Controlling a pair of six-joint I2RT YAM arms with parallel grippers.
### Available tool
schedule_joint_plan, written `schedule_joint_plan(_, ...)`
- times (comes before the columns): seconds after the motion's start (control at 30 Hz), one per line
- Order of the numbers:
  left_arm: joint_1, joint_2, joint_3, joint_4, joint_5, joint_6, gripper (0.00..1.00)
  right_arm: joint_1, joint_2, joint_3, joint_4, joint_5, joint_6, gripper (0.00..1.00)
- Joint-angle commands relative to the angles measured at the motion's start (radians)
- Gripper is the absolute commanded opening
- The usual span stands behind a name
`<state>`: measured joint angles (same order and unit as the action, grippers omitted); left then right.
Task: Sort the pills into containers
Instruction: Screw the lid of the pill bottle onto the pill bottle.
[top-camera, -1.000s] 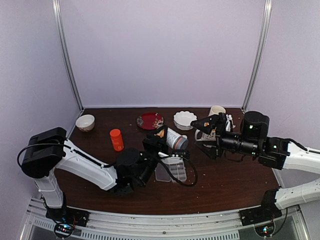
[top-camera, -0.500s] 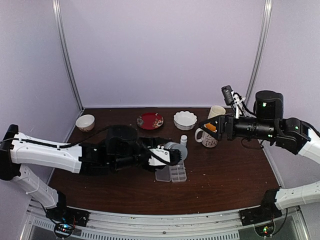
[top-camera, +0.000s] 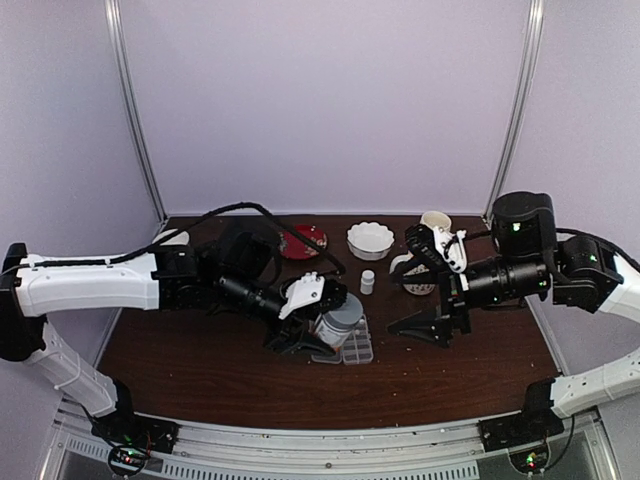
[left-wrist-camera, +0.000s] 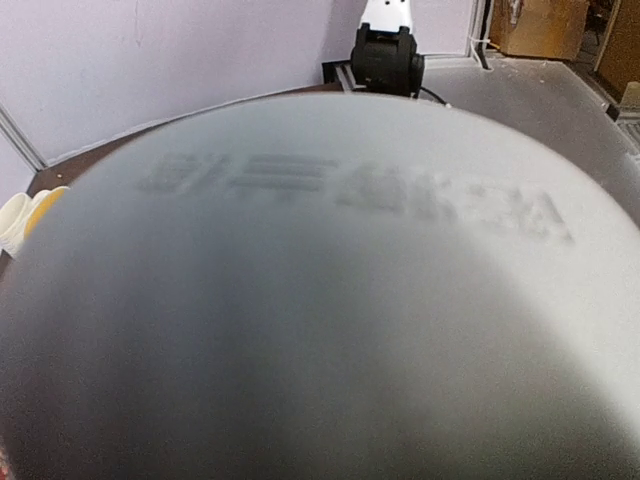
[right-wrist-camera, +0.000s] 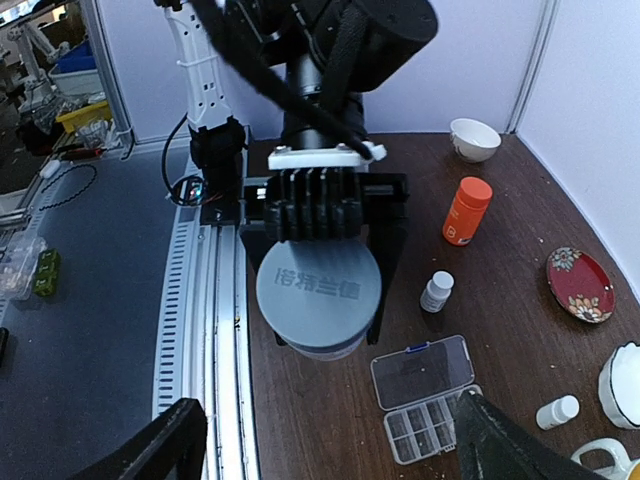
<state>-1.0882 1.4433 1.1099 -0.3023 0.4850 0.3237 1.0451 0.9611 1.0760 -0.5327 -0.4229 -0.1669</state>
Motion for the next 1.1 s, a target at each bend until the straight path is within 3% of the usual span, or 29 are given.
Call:
schedule_joint_plan(0.0, 0.002, 0.037, 0.06, -0.054, 0.115, -0.079, 0.0, 0.055, 0.063, 0.036, 0.019, 0.03, -0.048, 0.87)
schedule_joint_plan(0.23, 0.002, 0.046, 0.061, -0.045, 0.087, -0.097, 0.0, 0.085, 0.11, -0.002, 0.226, 0.086, 0.057, 0.87)
schedule_joint_plan(0.57, 0.003, 0.029, 0.059, -0.031, 0.157, -0.082, 0.0, 0.12, 0.212, 0.054, 0.19, 0.043, 0.041, 0.89)
schedule_joint_plan(0.87, 0.003, 0.005, 0.035, 0.004, 0.176, -0.077, 0.0, 0.12, 0.222, 0.042, 0.271, -0.011, 0.082, 0.51)
schedule_joint_plan(1.07, 0.004, -0.015, 0.016, 0.047, 0.144, -0.102, 0.0, 0.119, 0.211, 0.037, 0.253, 0.014, 0.102, 0.44)
